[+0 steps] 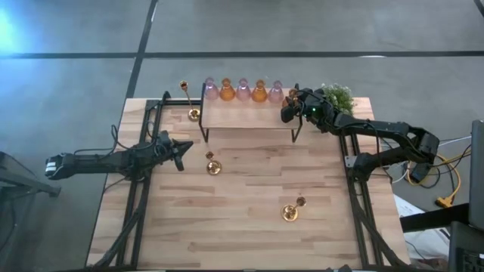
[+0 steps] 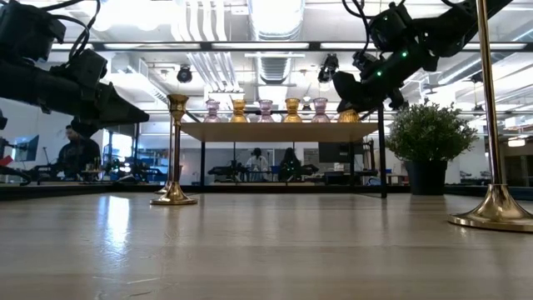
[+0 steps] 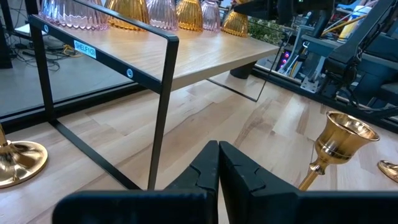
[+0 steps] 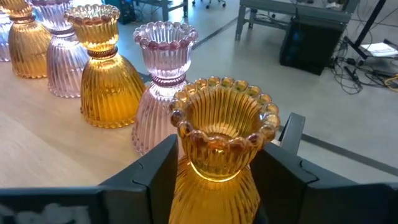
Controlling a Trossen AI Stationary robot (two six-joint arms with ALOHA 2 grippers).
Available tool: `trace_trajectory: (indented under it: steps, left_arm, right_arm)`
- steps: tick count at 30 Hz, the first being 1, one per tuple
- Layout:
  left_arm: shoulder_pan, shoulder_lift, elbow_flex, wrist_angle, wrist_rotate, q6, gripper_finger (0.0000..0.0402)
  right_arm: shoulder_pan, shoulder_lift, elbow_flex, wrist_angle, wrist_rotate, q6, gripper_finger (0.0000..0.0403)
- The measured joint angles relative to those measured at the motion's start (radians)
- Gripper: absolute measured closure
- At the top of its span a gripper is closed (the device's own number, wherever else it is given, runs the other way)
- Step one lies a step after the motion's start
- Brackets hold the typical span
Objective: Pick & Place candle stick holders
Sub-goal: Put the yellow glass candle holder on the shelf aligned with the other glass candle holders
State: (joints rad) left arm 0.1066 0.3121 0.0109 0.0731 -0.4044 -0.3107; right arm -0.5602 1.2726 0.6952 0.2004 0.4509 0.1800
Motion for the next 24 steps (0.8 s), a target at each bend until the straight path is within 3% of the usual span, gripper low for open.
trace_trajectory:
  steps: [24]
  left_arm:
    - [0.000, 0.000, 0.000, 0.001, 0.000, 0.000, 0.0388]
  right_arm:
    - [0.001, -0.029, 0.000, 0.020, -0.003, -0.035, 0.0115]
